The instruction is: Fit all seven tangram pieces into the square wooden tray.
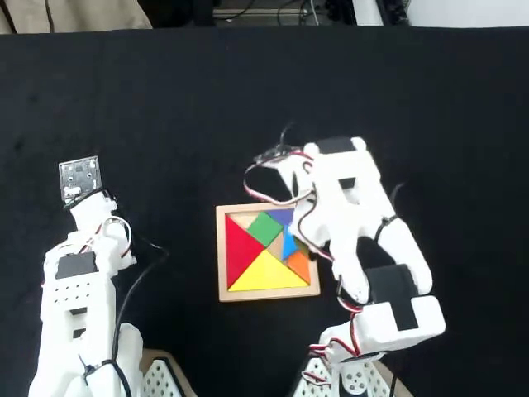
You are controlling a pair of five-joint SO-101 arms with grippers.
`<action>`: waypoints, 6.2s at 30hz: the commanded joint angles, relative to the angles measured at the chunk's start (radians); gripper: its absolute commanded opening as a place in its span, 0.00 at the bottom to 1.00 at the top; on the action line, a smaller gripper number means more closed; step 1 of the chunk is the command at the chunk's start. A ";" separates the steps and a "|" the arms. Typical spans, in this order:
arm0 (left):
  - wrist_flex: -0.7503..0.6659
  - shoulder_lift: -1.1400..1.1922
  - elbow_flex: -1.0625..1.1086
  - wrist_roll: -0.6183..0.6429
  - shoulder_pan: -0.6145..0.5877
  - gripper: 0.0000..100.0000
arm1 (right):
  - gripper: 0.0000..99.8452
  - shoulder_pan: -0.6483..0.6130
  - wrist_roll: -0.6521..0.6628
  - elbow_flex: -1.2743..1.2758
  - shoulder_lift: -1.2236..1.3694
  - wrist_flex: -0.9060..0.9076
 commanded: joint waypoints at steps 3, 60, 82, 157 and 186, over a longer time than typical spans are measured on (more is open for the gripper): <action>-0.011 -0.017 -0.002 0.005 0.008 0.03 | 0.01 -0.043 0.018 0.004 -0.028 -0.091; -0.014 -0.017 0.019 0.005 0.082 0.03 | 0.01 -0.321 -0.051 -0.441 0.343 -0.092; -0.015 -0.017 0.019 0.005 0.081 0.03 | 0.01 -0.301 -0.043 -0.711 0.469 -0.147; -0.017 -0.017 0.024 0.005 0.081 0.03 | 0.01 -0.318 0.011 -0.616 0.476 -0.084; -0.017 -0.017 0.024 0.005 0.081 0.03 | 0.01 -0.210 -0.091 -0.446 -0.093 0.143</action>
